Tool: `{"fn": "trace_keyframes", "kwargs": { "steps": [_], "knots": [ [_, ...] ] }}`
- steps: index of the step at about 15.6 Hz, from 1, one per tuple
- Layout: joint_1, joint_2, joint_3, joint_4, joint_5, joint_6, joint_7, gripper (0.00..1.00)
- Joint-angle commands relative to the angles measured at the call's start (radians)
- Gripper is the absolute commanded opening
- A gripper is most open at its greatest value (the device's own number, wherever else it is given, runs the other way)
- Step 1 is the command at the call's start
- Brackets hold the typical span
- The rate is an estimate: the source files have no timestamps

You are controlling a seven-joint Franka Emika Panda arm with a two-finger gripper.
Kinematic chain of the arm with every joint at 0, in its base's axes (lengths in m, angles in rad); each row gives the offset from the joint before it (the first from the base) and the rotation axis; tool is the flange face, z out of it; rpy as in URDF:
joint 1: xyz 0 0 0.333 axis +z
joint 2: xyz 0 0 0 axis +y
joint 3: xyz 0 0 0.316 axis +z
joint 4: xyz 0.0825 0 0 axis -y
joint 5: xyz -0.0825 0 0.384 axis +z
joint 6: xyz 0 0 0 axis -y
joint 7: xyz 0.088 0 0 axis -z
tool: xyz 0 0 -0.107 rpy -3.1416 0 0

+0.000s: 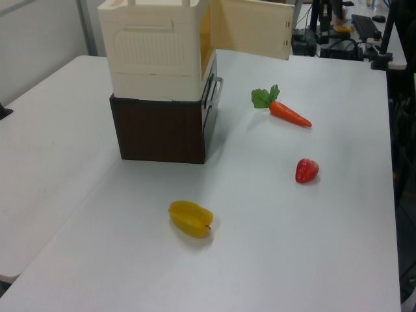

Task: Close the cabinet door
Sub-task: 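Move the gripper to the edge of the open cream cabinet door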

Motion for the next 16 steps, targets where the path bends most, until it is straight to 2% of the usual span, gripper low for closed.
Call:
{"fn": "trace_keyframes", "kwargs": {
  "steps": [1,7,11,16],
  "knots": [
    [-0.011,0.005,0.001,-0.011,0.031,0.154,-0.073,0.00],
    [-0.012,0.007,0.003,-0.009,0.035,0.318,-0.322,0.00],
    [-0.017,0.026,0.003,-0.008,0.033,0.341,-0.500,0.00],
    [-0.014,0.074,0.004,-0.009,0.045,0.467,-0.564,0.00]
  ]
}}
